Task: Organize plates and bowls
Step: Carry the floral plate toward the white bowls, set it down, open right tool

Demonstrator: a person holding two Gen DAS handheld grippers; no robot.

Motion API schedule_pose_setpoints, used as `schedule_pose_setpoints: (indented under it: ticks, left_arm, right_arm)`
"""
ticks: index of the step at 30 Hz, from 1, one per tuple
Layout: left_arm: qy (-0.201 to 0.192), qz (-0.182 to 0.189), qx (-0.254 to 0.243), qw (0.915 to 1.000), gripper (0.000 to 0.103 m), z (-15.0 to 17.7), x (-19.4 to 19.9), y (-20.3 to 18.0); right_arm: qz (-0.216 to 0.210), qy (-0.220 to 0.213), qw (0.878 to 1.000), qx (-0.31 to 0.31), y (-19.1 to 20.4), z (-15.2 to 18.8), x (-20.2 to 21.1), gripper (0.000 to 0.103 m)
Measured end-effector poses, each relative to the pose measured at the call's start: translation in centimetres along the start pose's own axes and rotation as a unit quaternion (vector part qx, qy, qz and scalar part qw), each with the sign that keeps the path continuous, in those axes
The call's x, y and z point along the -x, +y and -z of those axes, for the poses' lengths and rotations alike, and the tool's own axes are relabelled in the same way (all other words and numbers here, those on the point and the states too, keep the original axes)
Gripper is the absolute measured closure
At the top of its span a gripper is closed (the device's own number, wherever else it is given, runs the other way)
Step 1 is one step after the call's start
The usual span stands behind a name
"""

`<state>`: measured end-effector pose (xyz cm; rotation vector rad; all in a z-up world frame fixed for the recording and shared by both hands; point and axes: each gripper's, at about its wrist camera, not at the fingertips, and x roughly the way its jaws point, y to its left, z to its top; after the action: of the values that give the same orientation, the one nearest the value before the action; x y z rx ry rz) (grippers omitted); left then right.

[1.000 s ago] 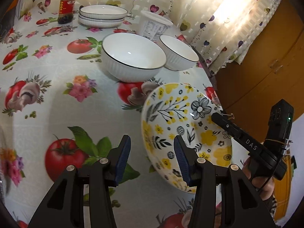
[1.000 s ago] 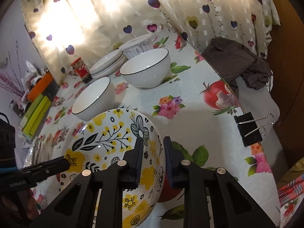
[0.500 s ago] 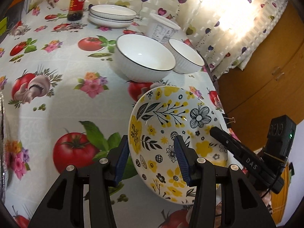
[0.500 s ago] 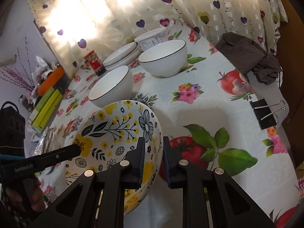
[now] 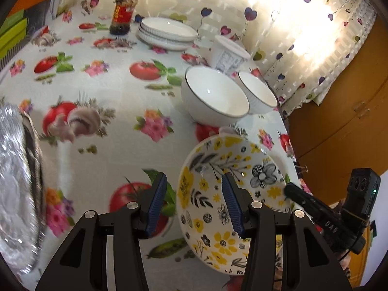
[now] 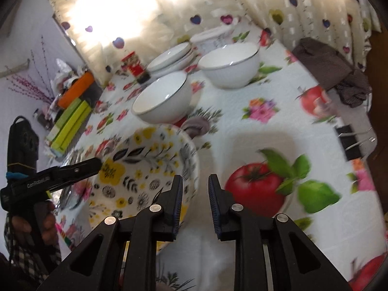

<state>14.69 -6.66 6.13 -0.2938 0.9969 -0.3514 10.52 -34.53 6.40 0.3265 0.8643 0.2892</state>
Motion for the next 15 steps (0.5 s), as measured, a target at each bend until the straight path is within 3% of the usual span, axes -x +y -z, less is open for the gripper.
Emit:
schedule_pose_setpoints:
  ticks: [3, 8, 15]
  left_arm:
    - [-0.006, -0.015, -0.015, 0.9998, 0.055, -1.4, 0.0, -0.4]
    - [-0.008, -0.036, -0.045, 0.9983, 0.054, -3.9, -1.0, -1.8]
    - [-0.003, -0.04, -0.038, 0.9985, 0.054, -6.0, -2.8, -2.6]
  right_arm:
    - [0.02, -0.01, 1.0, 0.017, 0.2, -1.6, 0.2, 0.073]
    - [0.028, -0.022, 0.997, 0.073, 2.3, -4.6, -0.3, 0.073]
    - [0.022, -0.007, 0.995, 0.096, 3.7, -7.8, -1.5, 0.073]
